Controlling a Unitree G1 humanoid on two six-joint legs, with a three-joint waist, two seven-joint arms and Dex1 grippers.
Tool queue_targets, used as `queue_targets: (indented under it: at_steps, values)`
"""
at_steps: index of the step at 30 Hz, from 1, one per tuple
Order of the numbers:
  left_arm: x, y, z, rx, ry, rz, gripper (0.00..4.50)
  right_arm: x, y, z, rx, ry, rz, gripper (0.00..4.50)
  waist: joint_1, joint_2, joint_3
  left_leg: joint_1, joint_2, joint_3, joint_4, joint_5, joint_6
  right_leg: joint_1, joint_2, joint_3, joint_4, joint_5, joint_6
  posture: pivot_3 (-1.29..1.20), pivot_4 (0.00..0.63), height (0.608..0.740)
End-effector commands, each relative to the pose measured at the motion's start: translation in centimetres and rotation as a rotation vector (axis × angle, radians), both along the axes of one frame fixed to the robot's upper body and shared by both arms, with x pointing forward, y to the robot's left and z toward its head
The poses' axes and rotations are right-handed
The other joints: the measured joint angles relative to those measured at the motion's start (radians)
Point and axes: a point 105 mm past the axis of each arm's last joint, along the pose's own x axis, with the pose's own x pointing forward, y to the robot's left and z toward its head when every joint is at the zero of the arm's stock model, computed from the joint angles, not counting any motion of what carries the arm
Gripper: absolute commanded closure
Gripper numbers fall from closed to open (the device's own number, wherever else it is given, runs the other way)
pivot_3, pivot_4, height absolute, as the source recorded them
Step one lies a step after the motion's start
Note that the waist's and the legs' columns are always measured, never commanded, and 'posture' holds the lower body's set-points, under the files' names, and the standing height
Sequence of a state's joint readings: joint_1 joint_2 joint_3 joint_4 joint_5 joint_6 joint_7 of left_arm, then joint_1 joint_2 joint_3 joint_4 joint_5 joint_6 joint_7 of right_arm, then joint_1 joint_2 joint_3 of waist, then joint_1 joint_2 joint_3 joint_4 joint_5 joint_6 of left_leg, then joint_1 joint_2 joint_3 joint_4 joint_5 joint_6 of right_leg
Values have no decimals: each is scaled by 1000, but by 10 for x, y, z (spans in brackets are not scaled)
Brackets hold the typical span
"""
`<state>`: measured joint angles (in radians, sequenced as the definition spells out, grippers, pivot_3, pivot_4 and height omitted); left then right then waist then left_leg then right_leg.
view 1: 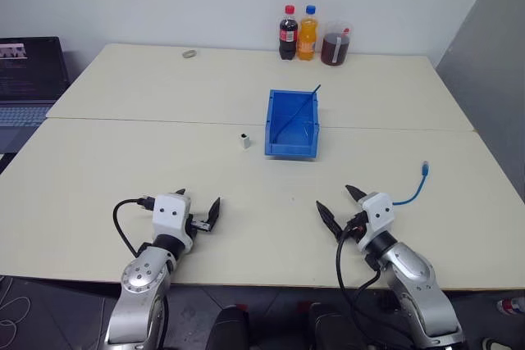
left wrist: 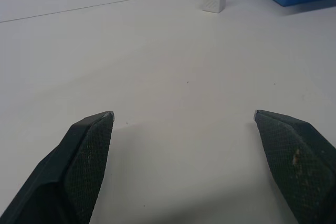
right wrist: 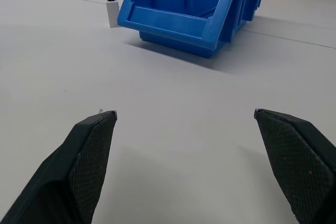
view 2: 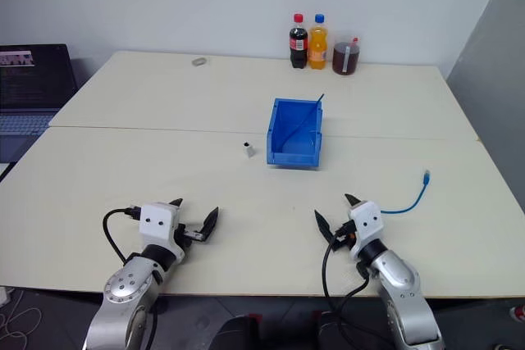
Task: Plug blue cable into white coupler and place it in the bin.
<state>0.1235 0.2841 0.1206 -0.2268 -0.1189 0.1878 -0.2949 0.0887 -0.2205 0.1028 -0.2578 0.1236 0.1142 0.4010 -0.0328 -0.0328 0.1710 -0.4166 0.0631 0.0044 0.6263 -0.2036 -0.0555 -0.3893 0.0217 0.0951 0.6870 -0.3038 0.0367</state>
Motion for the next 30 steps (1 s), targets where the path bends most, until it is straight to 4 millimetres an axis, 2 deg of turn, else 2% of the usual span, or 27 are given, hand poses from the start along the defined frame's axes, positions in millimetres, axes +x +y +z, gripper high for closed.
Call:
queue_targets:
  at_steps: [1,11,14,19,30]
  values:
    - [0,-6,15,6,-58,-27,0,1,3,9,8,-43,22,33,0,0,0,0,0,0,0,0,0,0,0,0,0,0,0,0,150,740]
    - [-2,-3,12,16,-45,-19,0,0,5,10,8,-41,30,33,0,0,0,0,0,0,0,0,0,0,0,0,0,0,0,0,150,740]
    - [-4,-4,22,-29,-110,-52,0,2,5,10,7,-42,31,33,0,0,0,0,0,0,0,0,0,0,0,0,0,0,0,0,150,740]
    - [-11,-7,26,-114,-113,-124,0,3,5,11,4,-45,34,33,0,0,0,0,0,0,0,0,0,0,0,0,0,0,0,0,150,740]
    - [-11,-16,31,-130,-112,-262,0,4,5,13,-3,-55,39,33,0,0,0,0,0,0,0,0,0,0,0,0,0,0,0,0,150,740]
